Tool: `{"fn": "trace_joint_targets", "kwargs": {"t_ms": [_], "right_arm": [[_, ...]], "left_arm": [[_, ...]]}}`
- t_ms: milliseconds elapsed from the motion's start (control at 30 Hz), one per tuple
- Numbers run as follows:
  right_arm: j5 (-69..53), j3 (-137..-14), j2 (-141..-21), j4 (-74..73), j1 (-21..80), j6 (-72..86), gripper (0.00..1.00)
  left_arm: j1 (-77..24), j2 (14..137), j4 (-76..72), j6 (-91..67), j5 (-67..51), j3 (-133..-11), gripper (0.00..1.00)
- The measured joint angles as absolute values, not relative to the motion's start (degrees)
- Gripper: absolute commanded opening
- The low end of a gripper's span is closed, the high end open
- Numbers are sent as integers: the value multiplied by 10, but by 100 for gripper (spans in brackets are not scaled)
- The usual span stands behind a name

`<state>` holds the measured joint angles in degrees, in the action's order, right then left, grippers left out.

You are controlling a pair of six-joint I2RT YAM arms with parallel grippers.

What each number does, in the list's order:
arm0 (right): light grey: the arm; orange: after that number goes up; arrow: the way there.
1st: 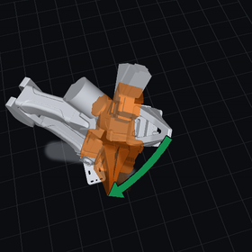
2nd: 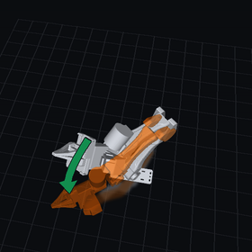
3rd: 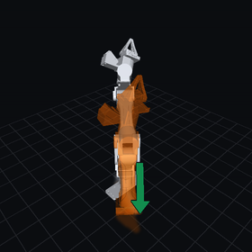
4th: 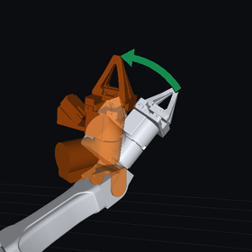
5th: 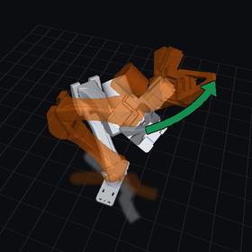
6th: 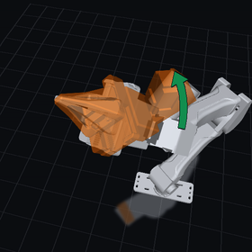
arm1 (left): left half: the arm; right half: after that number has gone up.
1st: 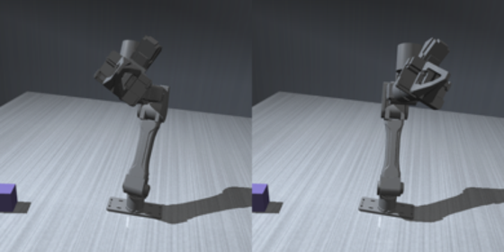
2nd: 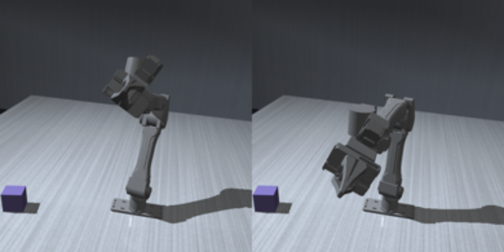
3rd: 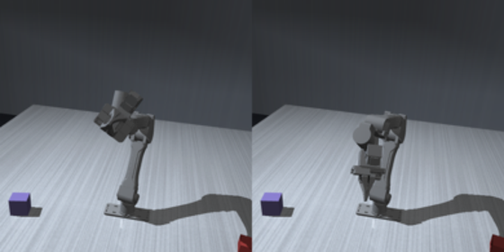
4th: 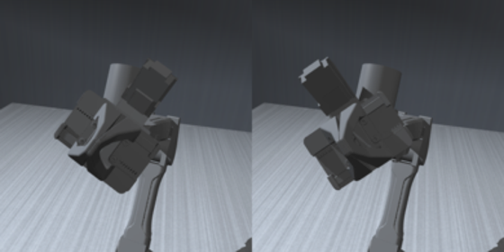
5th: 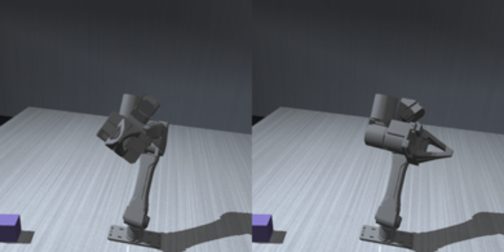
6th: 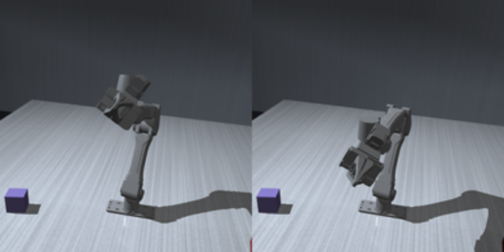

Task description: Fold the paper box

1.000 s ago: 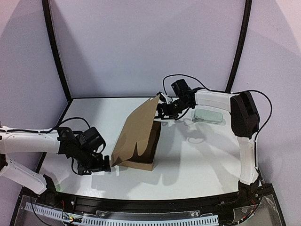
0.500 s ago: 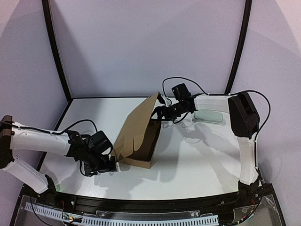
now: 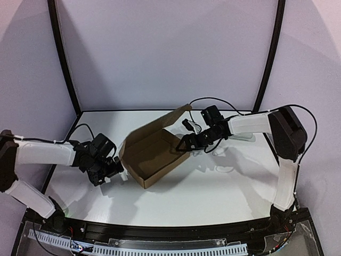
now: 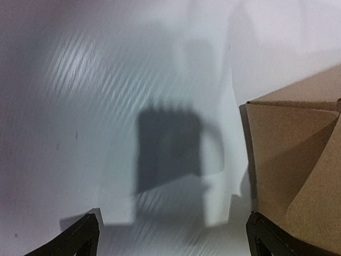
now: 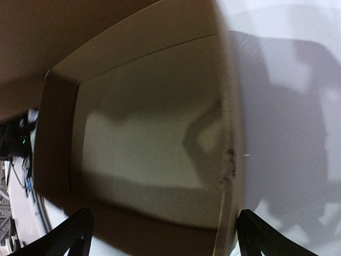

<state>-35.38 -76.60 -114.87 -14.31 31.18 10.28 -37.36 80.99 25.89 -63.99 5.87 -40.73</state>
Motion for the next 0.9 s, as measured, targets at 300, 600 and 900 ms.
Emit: {"fn": "trace_joint_targets", "kwargs": {"t_ms": [300,600,900], "right_arm": [[-348,-701,-1100,-143,345,101,96],[-295,-649,-1041,-143,350,96,98],[-254,-584,-828,-161,269,-6,98]], "left_arm": [[-292,957,241,-580,60,-545,99],[-292,971,248,-550,55,-562,99],[-295,860,283,-542,79,-522,99]]}}
